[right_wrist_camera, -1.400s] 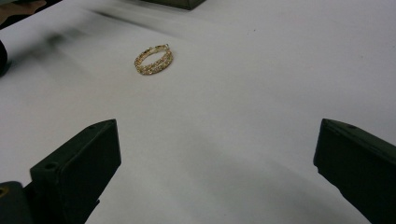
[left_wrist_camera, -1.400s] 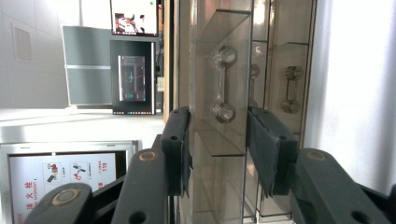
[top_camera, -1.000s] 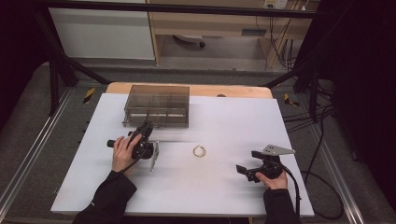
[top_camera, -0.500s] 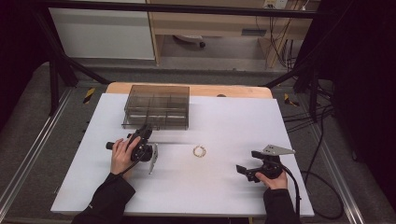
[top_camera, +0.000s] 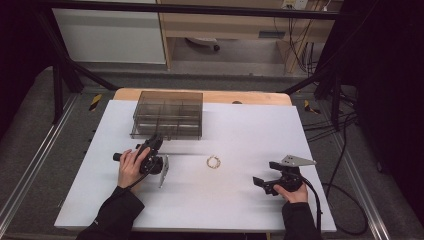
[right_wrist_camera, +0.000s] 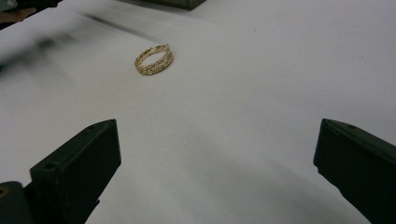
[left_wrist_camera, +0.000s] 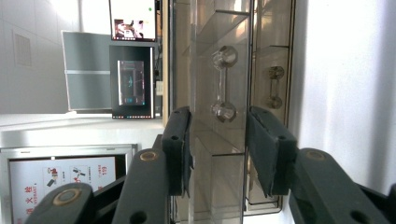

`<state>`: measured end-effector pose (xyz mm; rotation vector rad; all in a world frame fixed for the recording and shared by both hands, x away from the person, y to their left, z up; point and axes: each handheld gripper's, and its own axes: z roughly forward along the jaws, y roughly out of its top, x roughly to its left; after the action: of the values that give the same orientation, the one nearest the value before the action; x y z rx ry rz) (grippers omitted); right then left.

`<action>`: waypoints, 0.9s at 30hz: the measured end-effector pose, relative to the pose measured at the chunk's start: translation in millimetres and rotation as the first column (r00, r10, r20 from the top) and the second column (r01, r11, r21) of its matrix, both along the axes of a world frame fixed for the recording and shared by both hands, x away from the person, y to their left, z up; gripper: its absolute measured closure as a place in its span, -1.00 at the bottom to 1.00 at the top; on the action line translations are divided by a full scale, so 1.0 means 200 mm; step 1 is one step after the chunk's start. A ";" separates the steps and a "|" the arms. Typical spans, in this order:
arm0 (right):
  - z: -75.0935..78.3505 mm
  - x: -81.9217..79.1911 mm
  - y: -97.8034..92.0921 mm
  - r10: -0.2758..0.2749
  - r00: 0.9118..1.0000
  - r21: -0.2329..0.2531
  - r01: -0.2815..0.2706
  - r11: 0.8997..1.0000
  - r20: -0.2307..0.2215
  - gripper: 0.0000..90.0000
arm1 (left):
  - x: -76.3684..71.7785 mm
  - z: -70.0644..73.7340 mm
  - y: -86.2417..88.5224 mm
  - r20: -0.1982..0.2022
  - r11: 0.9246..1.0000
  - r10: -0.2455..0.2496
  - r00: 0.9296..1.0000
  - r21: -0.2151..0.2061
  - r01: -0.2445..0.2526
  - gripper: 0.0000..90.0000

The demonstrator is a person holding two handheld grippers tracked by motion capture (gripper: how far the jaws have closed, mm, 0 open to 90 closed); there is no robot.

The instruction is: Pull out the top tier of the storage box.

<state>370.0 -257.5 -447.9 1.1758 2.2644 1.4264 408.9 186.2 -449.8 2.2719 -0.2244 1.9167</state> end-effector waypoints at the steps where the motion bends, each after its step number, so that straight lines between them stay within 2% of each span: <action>1: 0.00 0.00 0.00 0.000 1.000 0.000 0.000 1.000 0.001 -0.97 | 0.00 0.00 0.00 -0.001 1.000 0.000 1.000 0.000 0.000 0.33; 10: 0.00 0.00 0.00 -0.001 1.000 0.000 0.001 1.000 0.000 -0.97 | 0.00 0.01 0.00 -0.012 1.000 0.003 1.000 -0.001 -0.003 0.33; 16: 0.00 0.00 0.00 -0.001 1.000 -0.001 0.001 1.000 -0.001 -0.97 | 0.00 0.02 0.00 -0.044 1.000 0.003 0.999 -0.022 -0.004 0.24; 22: 0.00 0.00 0.00 -0.001 1.000 -0.001 0.001 1.000 -0.002 -0.97 | -0.01 0.04 -0.01 -0.099 0.997 0.003 0.995 -0.078 -0.011 0.03; 27: 0.00 0.00 0.00 -0.002 1.000 -0.001 0.002 1.000 -0.003 -0.97 | -0.04 0.08 -0.01 -0.143 0.990 0.004 0.990 -0.142 -0.025 -0.11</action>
<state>370.1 -257.6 -448.0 1.1813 2.2649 1.4236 401.8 185.1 -433.1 2.3073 -0.0504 1.7077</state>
